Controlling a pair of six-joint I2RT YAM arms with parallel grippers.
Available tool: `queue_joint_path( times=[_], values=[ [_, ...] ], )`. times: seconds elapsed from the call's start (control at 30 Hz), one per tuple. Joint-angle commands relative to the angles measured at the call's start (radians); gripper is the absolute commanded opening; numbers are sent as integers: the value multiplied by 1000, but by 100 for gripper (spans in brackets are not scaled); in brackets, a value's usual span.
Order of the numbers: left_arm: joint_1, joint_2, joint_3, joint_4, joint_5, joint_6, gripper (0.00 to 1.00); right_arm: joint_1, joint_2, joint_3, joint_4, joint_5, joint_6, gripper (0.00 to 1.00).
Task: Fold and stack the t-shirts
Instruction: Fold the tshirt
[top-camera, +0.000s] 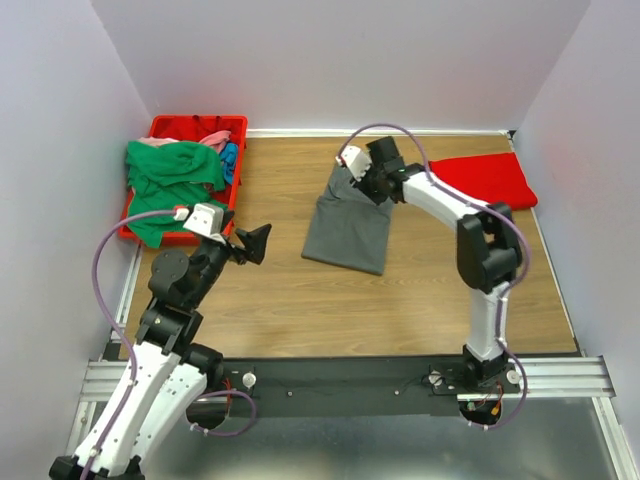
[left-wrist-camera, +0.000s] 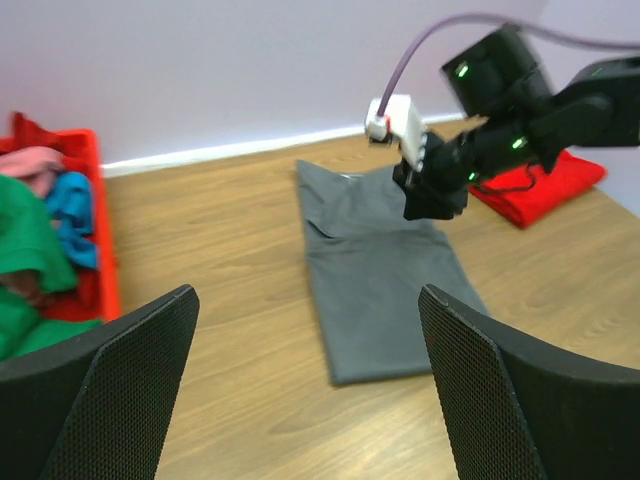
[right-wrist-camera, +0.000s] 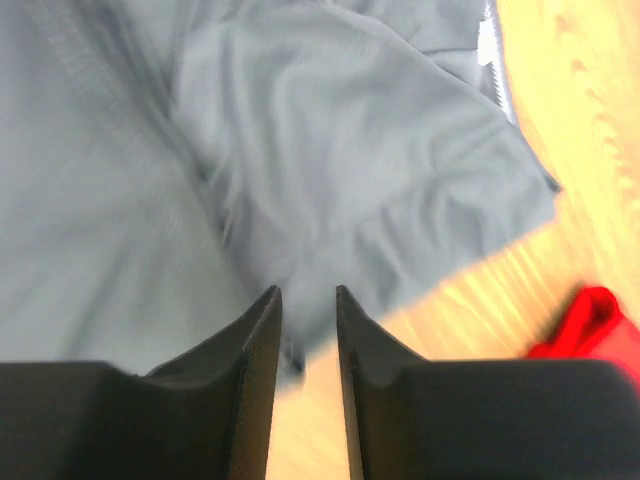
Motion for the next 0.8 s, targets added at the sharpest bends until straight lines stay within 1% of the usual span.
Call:
queue_joint_path(
  times=[0.0,0.03,0.07,0.1,0.13,0.17,0.2,0.27,0.37,0.4,0.5,0.53,0.6,0.63,0.7,0.77],
  values=[
    [-1,80,-19,89,144,-114,98,-3,-287,-180,5,-178,-65,48],
    [-1,105,-18,95,163,-131,98,-3,-335,-231,5,-223,-78,53],
    [-2,126,-18,98,181,-147,98,-3,-392,-280,5,-316,-90,58],
    [-1,172,-15,98,200,-161,97,-3,-482,-388,5,-351,-110,61],
    [-2,191,-16,99,233,-189,97,-3,-532,-435,5,-387,-116,69],
    [-2,212,-18,101,249,-201,96,-5,-573,-488,5,-417,-122,73],
    [-2,250,-24,109,294,-227,94,-6,-651,-572,5,-468,-138,77],
    [-14,308,-30,112,341,-255,94,-11,-714,-660,4,-503,-159,82],
    [-59,355,-47,113,336,-293,92,-34,-808,-785,5,-562,-164,83],
    [-107,372,-62,119,321,-319,91,-50,-822,-812,5,-582,-167,84],
    [-192,408,-94,135,229,-384,91,-69,-863,-877,8,-629,-168,84],
    [-233,421,-102,135,174,-399,91,-78,-871,-885,8,-636,-168,84],
    [-260,454,-121,152,143,-434,91,-84,-880,-897,8,-646,-169,84],
    [-264,467,-136,158,108,-469,89,-87,-879,-897,8,-646,-165,85],
    [-277,497,-147,178,82,-502,89,-86,-874,-894,8,-648,-165,85],
    [-286,519,-151,184,19,-561,89,-87,-867,-895,11,-646,-165,85]
  ],
)
